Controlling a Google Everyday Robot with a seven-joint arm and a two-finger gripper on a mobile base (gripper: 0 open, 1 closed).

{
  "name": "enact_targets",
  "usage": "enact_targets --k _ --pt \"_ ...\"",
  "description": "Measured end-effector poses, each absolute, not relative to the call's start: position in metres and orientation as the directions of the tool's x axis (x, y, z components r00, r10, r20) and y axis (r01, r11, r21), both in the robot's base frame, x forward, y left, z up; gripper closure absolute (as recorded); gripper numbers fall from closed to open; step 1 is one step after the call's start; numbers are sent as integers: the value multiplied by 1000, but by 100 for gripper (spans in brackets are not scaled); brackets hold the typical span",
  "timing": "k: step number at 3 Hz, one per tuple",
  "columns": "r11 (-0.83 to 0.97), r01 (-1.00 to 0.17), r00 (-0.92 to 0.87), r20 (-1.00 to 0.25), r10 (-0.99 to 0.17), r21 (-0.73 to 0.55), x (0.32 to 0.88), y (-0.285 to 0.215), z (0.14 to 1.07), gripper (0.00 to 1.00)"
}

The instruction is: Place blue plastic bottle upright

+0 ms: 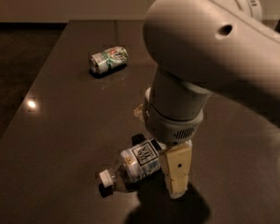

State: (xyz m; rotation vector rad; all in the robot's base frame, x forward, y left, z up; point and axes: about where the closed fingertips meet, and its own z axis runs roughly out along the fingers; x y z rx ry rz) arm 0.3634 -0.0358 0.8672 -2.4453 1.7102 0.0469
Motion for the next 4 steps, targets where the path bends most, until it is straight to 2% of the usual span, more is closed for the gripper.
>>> enact_targets --k 1,2,4 --pt "-360 -929 368 -102 -924 -91 358 -26 857 0" --pt "-378 -923 384 -86 -919 -74 358 -18 847 14" --pt "-382 -922 386 -97 -917 -55 359 -10 847 61"
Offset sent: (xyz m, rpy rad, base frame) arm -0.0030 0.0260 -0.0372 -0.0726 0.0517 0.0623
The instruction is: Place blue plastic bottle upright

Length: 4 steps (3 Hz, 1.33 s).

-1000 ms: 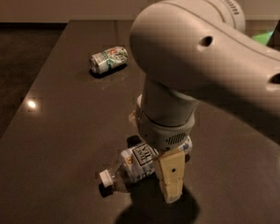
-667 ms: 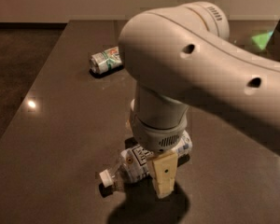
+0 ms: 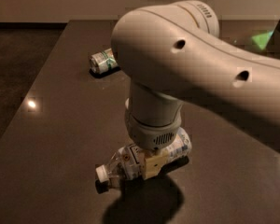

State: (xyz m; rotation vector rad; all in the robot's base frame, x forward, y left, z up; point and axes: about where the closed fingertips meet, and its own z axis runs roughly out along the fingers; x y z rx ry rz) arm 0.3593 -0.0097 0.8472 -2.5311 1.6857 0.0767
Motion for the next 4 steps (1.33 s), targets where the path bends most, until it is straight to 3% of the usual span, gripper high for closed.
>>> enact_targets --k 1,2,3,4 --pt "-363 -930 367 -132 -921 -60 368 -9 859 84" --pt "-311 -949 315 -207 -926 -52 389 -11 875 100" --pt "-224 -973 228 -321 -919 -48 421 -15 893 100" --pt "-40 -999 43 -530 -847 -18 457 -21 914 100"
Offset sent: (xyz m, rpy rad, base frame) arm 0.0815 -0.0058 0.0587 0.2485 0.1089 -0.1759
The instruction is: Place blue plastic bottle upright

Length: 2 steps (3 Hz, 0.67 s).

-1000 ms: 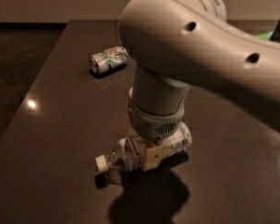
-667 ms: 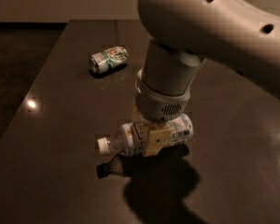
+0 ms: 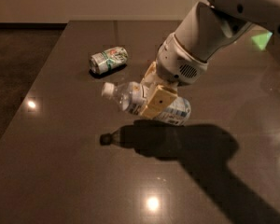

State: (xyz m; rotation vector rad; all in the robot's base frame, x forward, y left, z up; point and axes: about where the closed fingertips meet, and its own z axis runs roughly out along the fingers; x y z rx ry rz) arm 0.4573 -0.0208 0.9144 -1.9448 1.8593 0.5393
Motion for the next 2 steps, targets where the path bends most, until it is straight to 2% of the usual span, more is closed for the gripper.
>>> enact_targets --k 1,2 --pt "84 -996 -59 -645 -762 -8 479 -26 928 100" --pt "218 -976 -135 -796 -591 4 498 -32 939 100"
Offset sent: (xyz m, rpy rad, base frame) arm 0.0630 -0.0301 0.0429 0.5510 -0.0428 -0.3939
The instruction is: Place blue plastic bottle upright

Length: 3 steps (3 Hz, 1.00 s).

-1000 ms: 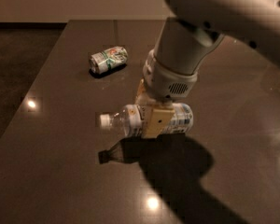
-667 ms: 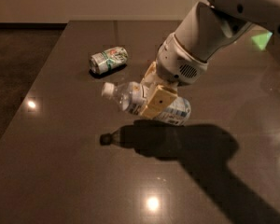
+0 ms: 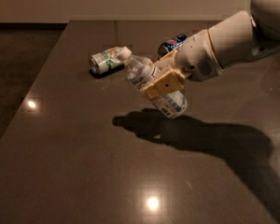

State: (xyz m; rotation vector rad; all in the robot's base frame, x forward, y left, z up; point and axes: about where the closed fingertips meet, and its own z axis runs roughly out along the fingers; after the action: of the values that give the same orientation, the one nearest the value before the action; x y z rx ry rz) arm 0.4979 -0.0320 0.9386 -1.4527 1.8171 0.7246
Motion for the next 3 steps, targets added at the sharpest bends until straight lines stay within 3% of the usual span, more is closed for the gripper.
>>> enact_targets --k 3 --pt "314 -948 -95 -985 -143 46 518 -43 949 100"
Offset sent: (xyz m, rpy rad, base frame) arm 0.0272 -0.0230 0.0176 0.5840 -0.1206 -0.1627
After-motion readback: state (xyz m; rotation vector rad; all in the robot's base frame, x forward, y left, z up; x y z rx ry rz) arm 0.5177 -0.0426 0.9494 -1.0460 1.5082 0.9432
